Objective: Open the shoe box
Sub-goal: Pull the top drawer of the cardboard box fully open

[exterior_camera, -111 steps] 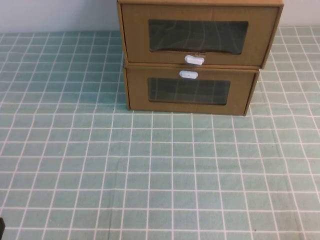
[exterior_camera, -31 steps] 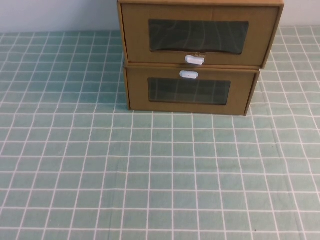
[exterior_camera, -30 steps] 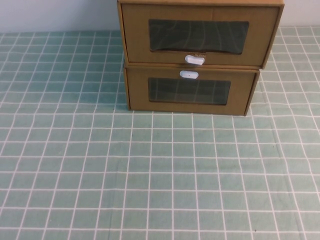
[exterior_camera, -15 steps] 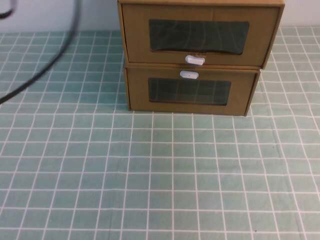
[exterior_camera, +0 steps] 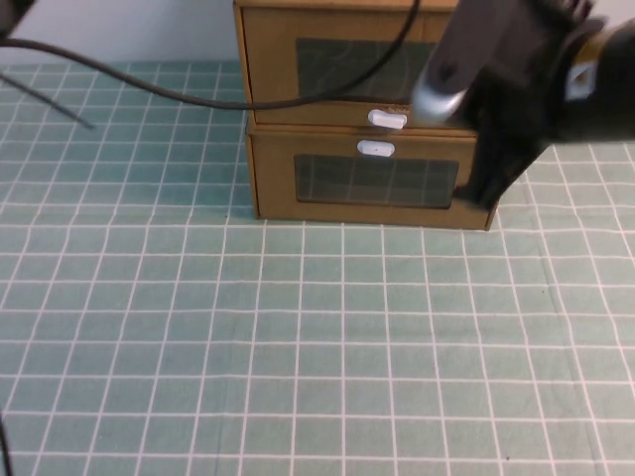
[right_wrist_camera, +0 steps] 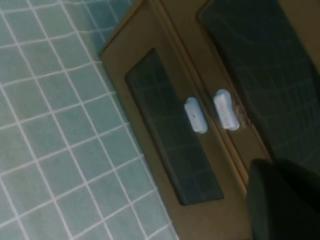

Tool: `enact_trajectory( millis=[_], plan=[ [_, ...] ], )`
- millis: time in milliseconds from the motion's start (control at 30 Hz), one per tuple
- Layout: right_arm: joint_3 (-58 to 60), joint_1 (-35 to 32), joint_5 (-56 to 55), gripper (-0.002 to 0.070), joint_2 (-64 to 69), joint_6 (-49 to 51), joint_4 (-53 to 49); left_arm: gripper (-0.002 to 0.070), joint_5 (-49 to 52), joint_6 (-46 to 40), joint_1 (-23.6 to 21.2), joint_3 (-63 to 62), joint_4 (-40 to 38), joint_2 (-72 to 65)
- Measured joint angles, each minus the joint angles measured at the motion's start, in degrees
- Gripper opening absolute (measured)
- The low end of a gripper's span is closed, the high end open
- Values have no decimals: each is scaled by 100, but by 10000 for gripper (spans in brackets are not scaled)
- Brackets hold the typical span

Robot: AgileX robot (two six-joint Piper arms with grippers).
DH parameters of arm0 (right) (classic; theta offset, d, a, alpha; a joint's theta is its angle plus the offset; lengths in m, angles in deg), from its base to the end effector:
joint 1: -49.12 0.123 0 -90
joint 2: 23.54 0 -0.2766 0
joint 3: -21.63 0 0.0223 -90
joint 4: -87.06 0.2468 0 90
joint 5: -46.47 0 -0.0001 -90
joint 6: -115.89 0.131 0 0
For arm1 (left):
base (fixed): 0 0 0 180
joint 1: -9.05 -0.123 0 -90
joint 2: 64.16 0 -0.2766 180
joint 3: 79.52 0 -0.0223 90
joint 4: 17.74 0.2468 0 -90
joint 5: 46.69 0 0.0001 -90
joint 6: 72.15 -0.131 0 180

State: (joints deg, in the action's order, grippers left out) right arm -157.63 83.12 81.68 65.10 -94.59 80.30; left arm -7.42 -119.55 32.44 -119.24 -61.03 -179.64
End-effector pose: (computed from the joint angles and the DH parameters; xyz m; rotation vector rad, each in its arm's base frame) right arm 0.2933 0.1871 0.3506 -1.2135 1.8004 -0.0938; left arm 0.4050 -0.2372 0.4214 0.8481 1.6634 -0.5626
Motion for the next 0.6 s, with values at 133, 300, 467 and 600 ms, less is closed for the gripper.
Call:
enact_trajectory(
  millis=[133,300,467,600],
  plan=[
    [360,362,-206,-13,250,1002,-1966,-5,631,-191,0,-830,-412,-790],
    [1144,442,-331,-13,505,4088,-5985,-5,823,284,0,-1263,-451,-1372],
    [1696,470,-655,-12,598,6427,-8447,-5,1010,775,-25,-1315,-514,-1522],
    [1738,482,-807,-12,880,6885,-8760,-5,1254,966,-34,-1363,-615,-1550]
  ],
)
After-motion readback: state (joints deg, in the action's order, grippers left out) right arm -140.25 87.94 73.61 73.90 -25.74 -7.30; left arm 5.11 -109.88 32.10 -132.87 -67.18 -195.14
